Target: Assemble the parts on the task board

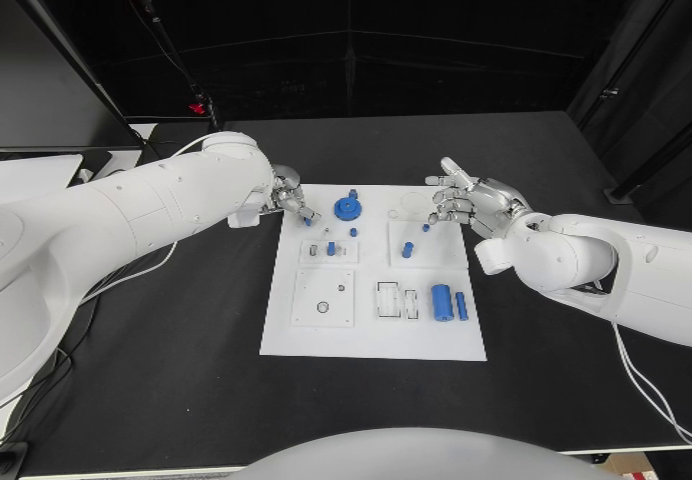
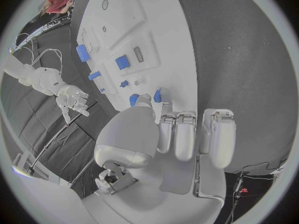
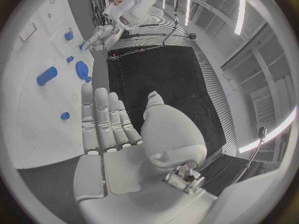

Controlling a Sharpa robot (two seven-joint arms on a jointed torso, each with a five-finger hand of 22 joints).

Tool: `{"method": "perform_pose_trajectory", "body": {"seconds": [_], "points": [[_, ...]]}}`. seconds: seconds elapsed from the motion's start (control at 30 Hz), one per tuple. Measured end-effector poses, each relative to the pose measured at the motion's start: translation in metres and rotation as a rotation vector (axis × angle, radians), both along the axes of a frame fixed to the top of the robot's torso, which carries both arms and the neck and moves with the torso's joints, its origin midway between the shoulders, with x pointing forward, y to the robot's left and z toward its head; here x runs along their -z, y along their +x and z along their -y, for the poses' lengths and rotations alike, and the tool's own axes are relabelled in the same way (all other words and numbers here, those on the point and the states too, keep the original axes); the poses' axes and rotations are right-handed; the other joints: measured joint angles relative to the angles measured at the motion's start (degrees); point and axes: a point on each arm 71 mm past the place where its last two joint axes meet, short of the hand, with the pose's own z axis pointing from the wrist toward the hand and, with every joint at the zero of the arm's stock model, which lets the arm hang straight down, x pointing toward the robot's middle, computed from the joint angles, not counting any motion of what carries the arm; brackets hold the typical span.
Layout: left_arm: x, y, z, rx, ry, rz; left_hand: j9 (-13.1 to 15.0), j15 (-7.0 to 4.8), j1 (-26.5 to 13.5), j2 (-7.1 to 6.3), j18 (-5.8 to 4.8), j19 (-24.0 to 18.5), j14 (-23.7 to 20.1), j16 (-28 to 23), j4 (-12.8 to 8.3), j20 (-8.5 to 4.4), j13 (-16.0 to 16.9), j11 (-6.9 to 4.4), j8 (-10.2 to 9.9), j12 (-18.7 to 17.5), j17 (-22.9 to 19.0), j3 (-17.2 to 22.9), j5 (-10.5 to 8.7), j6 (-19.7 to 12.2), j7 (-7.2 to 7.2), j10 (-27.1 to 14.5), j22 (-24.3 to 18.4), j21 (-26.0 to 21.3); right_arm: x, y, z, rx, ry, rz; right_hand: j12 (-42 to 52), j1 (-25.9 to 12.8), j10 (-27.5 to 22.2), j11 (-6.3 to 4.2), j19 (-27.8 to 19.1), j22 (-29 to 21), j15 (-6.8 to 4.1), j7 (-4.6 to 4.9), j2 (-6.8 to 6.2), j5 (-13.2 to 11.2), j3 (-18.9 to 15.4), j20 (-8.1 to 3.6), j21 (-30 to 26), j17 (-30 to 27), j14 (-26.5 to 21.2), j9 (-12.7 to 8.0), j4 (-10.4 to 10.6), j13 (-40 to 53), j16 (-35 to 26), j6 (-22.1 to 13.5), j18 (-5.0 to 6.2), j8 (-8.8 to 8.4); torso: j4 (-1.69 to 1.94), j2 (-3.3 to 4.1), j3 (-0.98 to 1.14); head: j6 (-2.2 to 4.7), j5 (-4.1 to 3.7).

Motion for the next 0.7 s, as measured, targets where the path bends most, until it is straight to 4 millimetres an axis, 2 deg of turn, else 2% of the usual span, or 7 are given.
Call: {"method": "perform_pose_trajectory", "body": {"seconds": [0.2, 0.4, 0.57, 0.7], "points": [[0.0001, -0.0001, 0.0006, 0.001, 0.000, 0.000, 0.0, 0.00, 0.4, -0.43, 0.00, 0.0, 0.0, 0.0, -0.1, 0.00, 0.0, 0.00, 0.0, 0.0, 0.0, 1.2, 1.05, 0.0, 0.00, 0.0, 0.0, 0.0, 0.0000, 0.0001, 0.0001, 0.000, 0.000, 0.000, 0.0, 0.0, 0.0, 0.00, 0.0, 0.0, 0.00, 0.00, 0.00, 0.0, 0.0, 0.00, 0.0, 0.0, 0.0, 0.0, 0.0, 0.0, 0.0, 0.0, 0.00, 0.00, 0.03, 0.00, 0.00, -0.11, -0.07], [0.0003, -0.0001, 0.0005, 0.001, 0.001, -0.002, -0.1, 0.02, 2.0, -1.43, 0.00, 0.0, 0.0, 0.0, -0.1, 0.00, 0.0, 0.00, -0.2, 0.0, 0.0, 3.3, 3.89, -0.2, -0.21, 0.0, 0.0, 0.0, 0.0001, 0.0002, -0.0001, 0.000, 0.000, 0.000, 0.0, 0.0, 0.0, 0.00, 0.0, 0.0, 0.00, 0.00, 0.00, 0.0, 0.0, 0.00, 0.0, 0.0, 0.0, 0.0, 0.0, 0.0, 0.0, 0.0, 0.00, 0.00, 0.03, -0.01, -0.01, -0.12, -0.01], [0.0003, -0.0002, 0.0005, 0.001, 0.001, -0.002, 0.0, 0.11, 3.6, -2.34, 0.00, 0.0, -0.1, 0.0, 0.0, 0.00, 0.0, 0.01, -0.4, 0.0, 0.0, 6.5, 7.22, -0.4, -0.01, 0.0, 0.0, 0.0, 0.0002, 0.0003, -0.0004, 0.000, 0.000, 0.000, 0.0, 0.0, 0.0, 0.00, 0.0, 0.0, 0.00, 0.00, 0.00, 0.0, 0.0, 0.00, 0.0, -0.1, 0.0, 0.0, 0.0, -0.1, 0.0, 0.0, 0.00, 0.00, 0.03, 0.00, 0.00, -0.12, -0.01], [0.0003, -0.0002, 0.0004, 0.003, -0.001, -0.002, 0.0, 0.14, 4.3, -2.87, -0.01, 0.0, -0.1, 0.0, 0.0, 0.00, 0.0, 0.01, -0.5, 0.0, 0.0, 9.0, 7.79, -0.6, 0.20, 0.0, 0.0, 0.0, 0.0003, 0.0003, -0.0003, 0.000, 0.000, -0.002, 0.0, 0.0, 0.0, 0.00, 0.0, 0.0, 0.00, 0.00, 0.00, 0.0, 0.0, 0.00, 0.0, -0.1, 0.0, 0.0, 0.0, -0.1, 0.0, 0.0, 0.00, 0.00, 0.03, 0.00, 0.01, -0.09, -0.08]]}}
